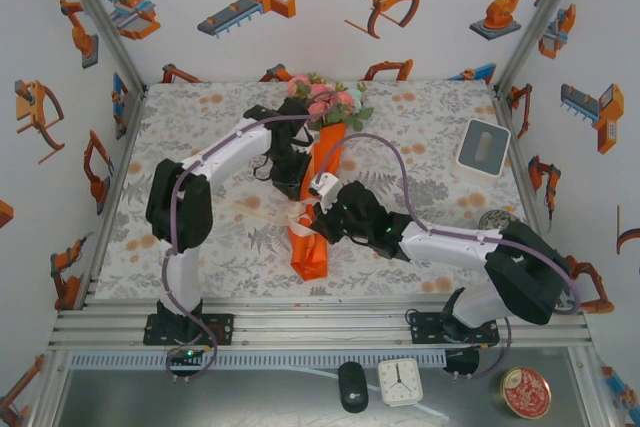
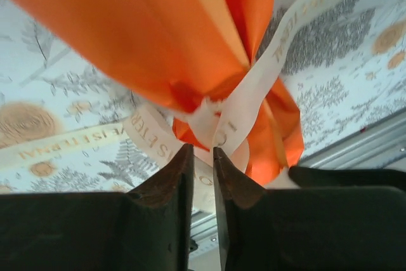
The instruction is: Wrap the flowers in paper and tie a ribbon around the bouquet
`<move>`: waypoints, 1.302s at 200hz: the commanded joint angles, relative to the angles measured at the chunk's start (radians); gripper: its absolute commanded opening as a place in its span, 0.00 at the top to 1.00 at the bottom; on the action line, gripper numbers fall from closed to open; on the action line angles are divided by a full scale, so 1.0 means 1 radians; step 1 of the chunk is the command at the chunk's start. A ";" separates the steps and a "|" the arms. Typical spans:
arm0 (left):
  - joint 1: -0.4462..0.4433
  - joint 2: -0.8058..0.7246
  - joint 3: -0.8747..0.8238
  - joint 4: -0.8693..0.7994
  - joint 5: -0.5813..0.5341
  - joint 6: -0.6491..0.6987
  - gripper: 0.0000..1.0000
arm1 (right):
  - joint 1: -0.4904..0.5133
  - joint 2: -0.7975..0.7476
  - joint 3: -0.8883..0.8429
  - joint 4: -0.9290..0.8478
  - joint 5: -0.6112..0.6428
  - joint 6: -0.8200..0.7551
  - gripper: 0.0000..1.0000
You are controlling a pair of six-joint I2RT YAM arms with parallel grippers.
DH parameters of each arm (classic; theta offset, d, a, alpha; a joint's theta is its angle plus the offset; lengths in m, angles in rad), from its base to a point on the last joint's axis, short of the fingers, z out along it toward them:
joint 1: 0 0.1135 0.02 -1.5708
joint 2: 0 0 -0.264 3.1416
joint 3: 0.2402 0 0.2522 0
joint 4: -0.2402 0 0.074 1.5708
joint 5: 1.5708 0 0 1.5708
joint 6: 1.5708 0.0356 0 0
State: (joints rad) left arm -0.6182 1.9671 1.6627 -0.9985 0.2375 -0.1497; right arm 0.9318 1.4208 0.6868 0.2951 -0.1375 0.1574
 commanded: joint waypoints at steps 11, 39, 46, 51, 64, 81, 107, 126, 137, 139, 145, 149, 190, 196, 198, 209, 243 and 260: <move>0.034 -0.160 -0.139 0.078 0.194 -0.054 0.78 | 0.002 -0.020 -0.010 0.009 0.015 0.009 0.96; 0.034 -0.228 -0.256 0.178 0.272 -0.106 0.72 | 0.002 -0.019 -0.015 0.009 0.010 0.011 0.96; 0.034 -0.225 -0.269 0.173 0.241 -0.108 0.71 | 0.002 -0.020 -0.016 0.010 0.008 0.013 0.97; 0.034 -0.221 -0.276 0.168 0.226 -0.106 0.71 | 0.002 -0.019 -0.017 0.010 0.004 0.015 0.96; 0.034 -0.212 -0.293 0.167 0.205 -0.099 0.67 | 0.002 -0.019 -0.020 0.010 -0.020 0.014 0.96; 0.032 -0.209 -0.308 0.166 0.156 -0.084 0.65 | 0.002 -0.015 -0.027 0.001 -0.061 0.002 0.93; 0.033 -0.227 -0.317 0.161 0.157 -0.024 0.64 | 0.014 -0.007 -0.027 -0.052 -0.062 -0.013 0.89; 0.034 -0.265 -0.334 0.195 0.182 0.002 0.61 | 0.031 -0.004 -0.033 -0.049 -0.077 -0.033 0.84; 0.043 -0.287 -0.336 0.221 0.173 -0.007 0.57 | 0.039 -0.003 -0.032 -0.042 -0.089 -0.040 0.81; 0.047 -0.291 -0.336 0.226 0.172 -0.012 0.56 | 0.040 -0.003 -0.033 -0.040 -0.090 -0.041 0.80; 0.055 -0.302 -0.333 0.247 0.172 -0.026 0.54 | 0.044 -0.002 -0.033 -0.035 -0.093 -0.043 0.79; 0.063 -0.307 -0.333 0.262 0.170 -0.044 0.53 | 0.046 -0.003 -0.033 -0.032 -0.093 -0.042 0.79; 0.137 -0.278 -0.321 0.367 0.184 -0.183 0.52 | 0.048 -0.023 -0.068 0.026 -0.085 -0.025 0.77; 0.136 -0.261 -0.310 0.365 0.206 -0.187 0.52 | 0.048 -0.026 -0.069 0.028 -0.085 -0.024 0.77; 0.136 -0.255 -0.307 0.365 0.214 -0.190 0.53 | 0.048 -0.026 -0.069 0.027 -0.085 -0.024 0.77; 0.131 -0.226 -0.299 0.379 0.261 -0.209 0.56 | 0.048 -0.029 -0.067 0.028 -0.084 -0.023 0.77; 0.100 -0.164 -0.310 0.424 0.313 -0.249 0.66 | 0.048 -0.026 -0.067 0.031 -0.080 -0.020 0.77; 0.084 -0.157 -0.333 0.443 0.381 -0.255 0.71 | 0.048 -0.025 -0.066 0.029 -0.079 -0.019 0.76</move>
State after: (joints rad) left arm -0.5114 1.8027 1.3415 -0.5949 0.5049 -0.3672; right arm 0.9733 1.4204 0.6247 0.2905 -0.2169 0.1375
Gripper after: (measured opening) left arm 0.319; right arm 0.232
